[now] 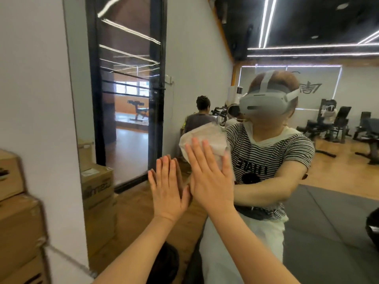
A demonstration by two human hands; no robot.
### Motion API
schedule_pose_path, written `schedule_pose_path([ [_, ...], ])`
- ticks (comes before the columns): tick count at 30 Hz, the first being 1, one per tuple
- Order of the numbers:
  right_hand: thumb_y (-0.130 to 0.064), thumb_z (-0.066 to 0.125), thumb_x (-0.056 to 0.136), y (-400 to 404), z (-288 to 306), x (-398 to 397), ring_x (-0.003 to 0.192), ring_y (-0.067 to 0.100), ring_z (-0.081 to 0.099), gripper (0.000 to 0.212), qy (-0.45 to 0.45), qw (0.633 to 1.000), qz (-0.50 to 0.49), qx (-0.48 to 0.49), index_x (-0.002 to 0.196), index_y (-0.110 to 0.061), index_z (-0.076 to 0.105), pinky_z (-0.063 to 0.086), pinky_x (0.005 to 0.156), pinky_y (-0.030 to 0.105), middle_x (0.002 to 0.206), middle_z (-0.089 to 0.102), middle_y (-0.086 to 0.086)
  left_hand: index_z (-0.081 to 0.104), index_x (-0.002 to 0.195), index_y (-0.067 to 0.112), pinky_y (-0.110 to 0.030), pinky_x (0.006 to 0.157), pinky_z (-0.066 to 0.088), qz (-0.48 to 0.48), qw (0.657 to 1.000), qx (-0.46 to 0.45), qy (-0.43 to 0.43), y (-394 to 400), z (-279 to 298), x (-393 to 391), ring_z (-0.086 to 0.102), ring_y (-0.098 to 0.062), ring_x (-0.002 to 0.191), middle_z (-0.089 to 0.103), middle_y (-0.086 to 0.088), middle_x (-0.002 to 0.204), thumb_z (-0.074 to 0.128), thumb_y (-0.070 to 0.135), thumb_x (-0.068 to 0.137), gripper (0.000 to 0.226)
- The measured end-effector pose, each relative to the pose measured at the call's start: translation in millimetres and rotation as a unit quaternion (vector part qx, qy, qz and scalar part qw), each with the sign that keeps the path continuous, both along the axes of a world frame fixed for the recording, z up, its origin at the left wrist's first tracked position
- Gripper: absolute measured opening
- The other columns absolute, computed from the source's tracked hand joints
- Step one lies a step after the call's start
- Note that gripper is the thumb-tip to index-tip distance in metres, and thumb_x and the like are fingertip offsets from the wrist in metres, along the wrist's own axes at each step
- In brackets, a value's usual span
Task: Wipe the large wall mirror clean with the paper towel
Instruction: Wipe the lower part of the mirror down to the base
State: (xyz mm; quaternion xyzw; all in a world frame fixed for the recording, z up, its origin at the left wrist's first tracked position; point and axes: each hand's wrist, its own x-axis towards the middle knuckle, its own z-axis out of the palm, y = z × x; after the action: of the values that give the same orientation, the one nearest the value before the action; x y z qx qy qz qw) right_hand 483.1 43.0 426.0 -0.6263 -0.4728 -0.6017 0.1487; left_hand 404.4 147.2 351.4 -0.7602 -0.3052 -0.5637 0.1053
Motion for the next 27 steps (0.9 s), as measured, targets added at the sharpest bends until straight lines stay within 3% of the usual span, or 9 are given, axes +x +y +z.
schedule_pose_path([
  [4,-0.026,0.030,0.092,-0.8,0.3,-1.4,0.146,0.023,0.016,0.061,0.012,1.000,0.011,-0.006,0.152,-0.014,0.026,0.000,0.117,0.052,0.159,0.020,0.006,-0.012,0.154,0.020,-0.050,0.118,0.004,-0.013,1.000,-0.024,0.003,-2.1,0.5,-1.7,-0.005,-0.021,0.150,-0.016,0.001,0.162,0.013,0.050,0.100,0.067],
  [12,-0.026,0.018,0.093,1.7,-3.1,0.1,0.147,0.023,0.014,0.062,0.015,1.000,0.005,-0.018,0.154,-0.014,0.018,-0.006,0.117,0.052,0.160,0.021,0.008,-0.015,0.153,0.026,-0.042,0.120,0.000,-0.019,1.000,-0.024,0.003,-13.9,7.4,-7.7,-0.006,-0.014,0.149,-0.016,0.008,0.161,0.012,0.054,0.100,0.066],
  [17,-0.025,0.017,0.093,0.4,-4.8,1.4,0.149,0.025,0.010,0.064,0.019,0.999,0.013,-0.031,0.154,-0.012,0.009,-0.012,0.117,0.053,0.162,0.014,0.010,-0.003,0.155,0.022,-0.035,0.122,0.000,-0.007,0.999,-0.034,0.041,-17.1,11.0,-24.6,0.002,-0.016,0.149,0.005,-0.003,0.160,0.034,0.049,0.095,0.075],
  [20,-0.024,0.020,0.090,-0.6,-3.2,0.7,0.149,0.027,0.014,0.066,0.027,0.999,0.025,-0.039,0.154,-0.011,0.011,-0.016,0.116,0.053,0.161,0.015,0.011,0.000,0.154,0.024,-0.047,0.118,0.005,-0.002,0.994,-0.034,0.100,-14.6,14.1,-39.5,0.003,-0.018,0.149,0.007,-0.006,0.161,0.038,0.048,0.092,0.077],
  [23,-0.028,0.028,0.090,-1.2,-2.0,0.6,0.148,0.027,0.017,0.069,0.023,0.999,0.024,-0.043,0.154,-0.010,0.011,-0.017,0.116,0.053,0.161,0.017,0.011,0.005,0.154,0.025,-0.049,0.116,0.005,0.006,0.988,-0.036,0.150,-12.6,18.1,-51.5,-0.002,-0.016,0.150,0.006,-0.003,0.162,0.038,0.050,0.092,0.075],
  [27,-0.041,0.061,0.084,-5.2,0.3,1.5,0.147,0.028,0.019,0.088,0.021,0.998,0.023,-0.059,0.153,-0.009,0.019,-0.015,0.116,0.052,0.160,0.019,0.012,-0.003,0.153,0.032,-0.044,0.116,-0.006,0.019,0.980,-0.043,0.192,-15.7,23.0,-60.0,-0.005,-0.013,0.149,0.000,0.001,0.162,0.033,0.053,0.094,0.073],
])
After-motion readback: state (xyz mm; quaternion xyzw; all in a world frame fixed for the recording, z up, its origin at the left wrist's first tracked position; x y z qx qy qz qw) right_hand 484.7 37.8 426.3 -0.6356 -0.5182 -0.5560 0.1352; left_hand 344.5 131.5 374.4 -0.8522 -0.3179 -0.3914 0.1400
